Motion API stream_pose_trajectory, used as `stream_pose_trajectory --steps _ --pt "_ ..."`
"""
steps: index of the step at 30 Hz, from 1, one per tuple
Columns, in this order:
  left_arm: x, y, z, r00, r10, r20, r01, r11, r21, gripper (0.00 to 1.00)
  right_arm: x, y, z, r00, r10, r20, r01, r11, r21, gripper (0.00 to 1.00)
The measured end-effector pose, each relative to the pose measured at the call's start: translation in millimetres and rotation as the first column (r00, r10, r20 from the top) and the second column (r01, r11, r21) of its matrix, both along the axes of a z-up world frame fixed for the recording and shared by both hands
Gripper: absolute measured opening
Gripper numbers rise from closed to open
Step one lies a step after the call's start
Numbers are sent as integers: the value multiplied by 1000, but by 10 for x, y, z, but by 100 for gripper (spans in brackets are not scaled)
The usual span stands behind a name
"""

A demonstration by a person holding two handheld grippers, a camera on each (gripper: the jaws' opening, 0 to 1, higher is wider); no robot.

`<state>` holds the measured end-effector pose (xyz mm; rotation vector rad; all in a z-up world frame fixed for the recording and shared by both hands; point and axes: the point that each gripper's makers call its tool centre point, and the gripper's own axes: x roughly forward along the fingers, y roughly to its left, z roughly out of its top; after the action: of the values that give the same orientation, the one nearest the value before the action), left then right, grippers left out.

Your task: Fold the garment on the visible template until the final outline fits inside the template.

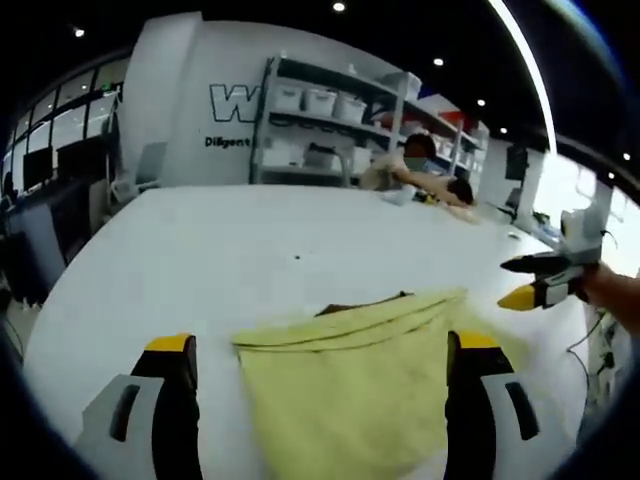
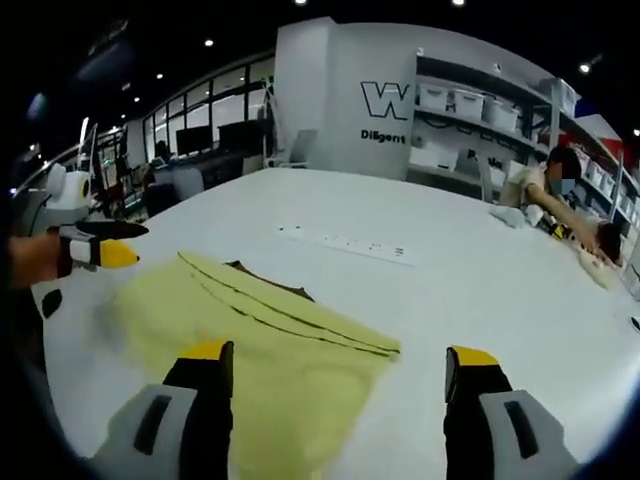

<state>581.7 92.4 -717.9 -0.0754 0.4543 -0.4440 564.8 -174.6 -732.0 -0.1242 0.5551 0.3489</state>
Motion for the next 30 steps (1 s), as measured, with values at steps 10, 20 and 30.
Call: stream_pose_trajectory --steps 10,20,30 --pt "-65 -265 -125 999 -38 -20 38 999 -12 99 -70 127 -120 1000 7 -26 -7 1000 11 88" --pt "-19 -487 -236 995 -90 -37 89 996 -22 97 172 240 -128 1000 22 -17 -22 1000 2 87" --pt "-6 -530 -365 990 -126 -58 126 992 -8 82 438 371 -256 998 60 -33 -61 997 -40 86"
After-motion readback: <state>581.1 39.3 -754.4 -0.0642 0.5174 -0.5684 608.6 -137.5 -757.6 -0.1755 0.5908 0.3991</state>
